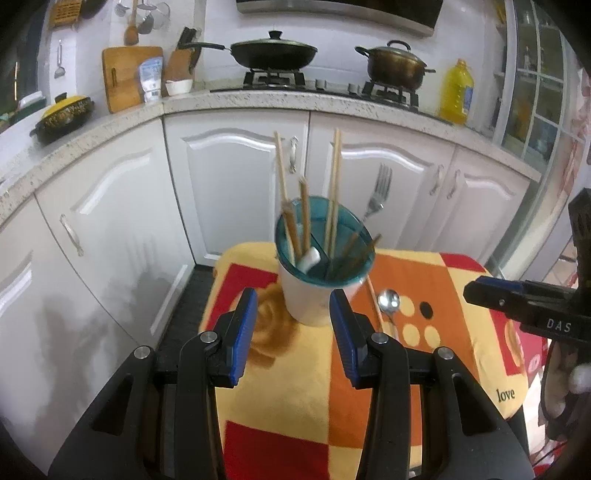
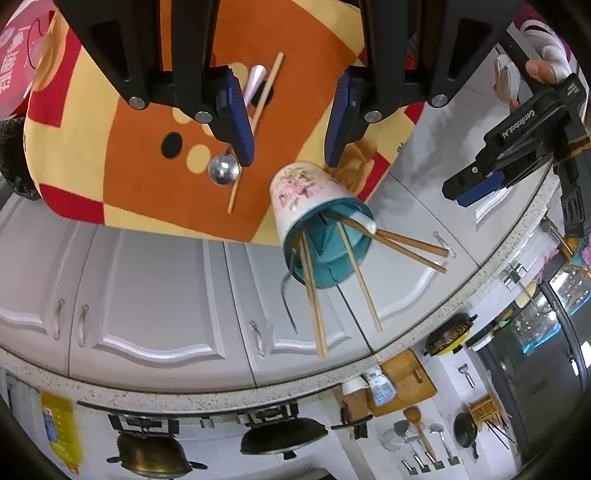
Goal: Organize utensils
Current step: 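Move both open tools back over the blanket toward the chopstick and steel spoon, then lower the left tool toward the wooden chopstick while the right tool lowers onto the steel spoon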
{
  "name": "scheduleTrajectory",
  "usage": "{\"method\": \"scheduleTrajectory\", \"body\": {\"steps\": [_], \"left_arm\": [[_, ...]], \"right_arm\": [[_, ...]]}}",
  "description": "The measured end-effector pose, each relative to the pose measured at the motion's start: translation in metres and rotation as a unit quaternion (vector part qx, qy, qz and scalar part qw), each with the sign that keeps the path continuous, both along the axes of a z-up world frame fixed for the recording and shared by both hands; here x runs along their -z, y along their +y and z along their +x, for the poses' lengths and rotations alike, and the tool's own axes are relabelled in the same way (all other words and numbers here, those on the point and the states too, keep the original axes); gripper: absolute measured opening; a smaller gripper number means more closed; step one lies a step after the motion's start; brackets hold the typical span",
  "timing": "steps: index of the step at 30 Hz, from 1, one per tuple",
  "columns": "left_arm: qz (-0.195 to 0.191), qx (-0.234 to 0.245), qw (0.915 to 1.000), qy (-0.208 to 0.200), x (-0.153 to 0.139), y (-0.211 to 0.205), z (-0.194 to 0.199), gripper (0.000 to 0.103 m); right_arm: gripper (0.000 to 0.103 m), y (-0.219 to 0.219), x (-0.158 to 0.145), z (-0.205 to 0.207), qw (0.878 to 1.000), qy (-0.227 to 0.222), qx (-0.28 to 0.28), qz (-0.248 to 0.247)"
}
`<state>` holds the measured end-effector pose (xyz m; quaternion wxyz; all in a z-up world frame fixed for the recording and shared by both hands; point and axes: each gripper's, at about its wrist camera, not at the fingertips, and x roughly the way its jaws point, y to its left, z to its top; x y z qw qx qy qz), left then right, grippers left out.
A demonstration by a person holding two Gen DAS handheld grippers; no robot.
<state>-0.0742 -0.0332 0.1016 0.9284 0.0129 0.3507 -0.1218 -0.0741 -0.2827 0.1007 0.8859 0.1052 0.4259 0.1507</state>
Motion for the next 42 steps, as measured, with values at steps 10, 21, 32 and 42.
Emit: {"method": "scheduleTrajectory", "body": {"steps": [10, 21, 32, 42], "left_arm": [[0.000, 0.019, 0.9990, 0.040, 0.031, -0.022, 0.002, 0.040], [-0.011, 0.030, 0.9960, 0.084, 0.060, -0.034, 0.013, 0.040], [-0.027, 0.055, 0.9883, 0.140, 0.095, -0.056, 0.030, 0.040], [-0.042, 0.061, 0.9796, 0.187, 0.122, -0.084, 0.056, 0.040]], "right_arm": [[0.039, -0.016, 0.038, 0.001, 0.999, 0.047, 0.014, -0.005], [0.039, -0.035, 0.086, 0.019, 0.995, 0.091, 0.032, -0.003], [0.039, -0.046, 0.124, 0.086, 0.995, 0.095, 0.021, 0.016], [0.011, -0.036, 0.149, 0.128, 0.995, 0.089, -0.047, 0.025]]}}
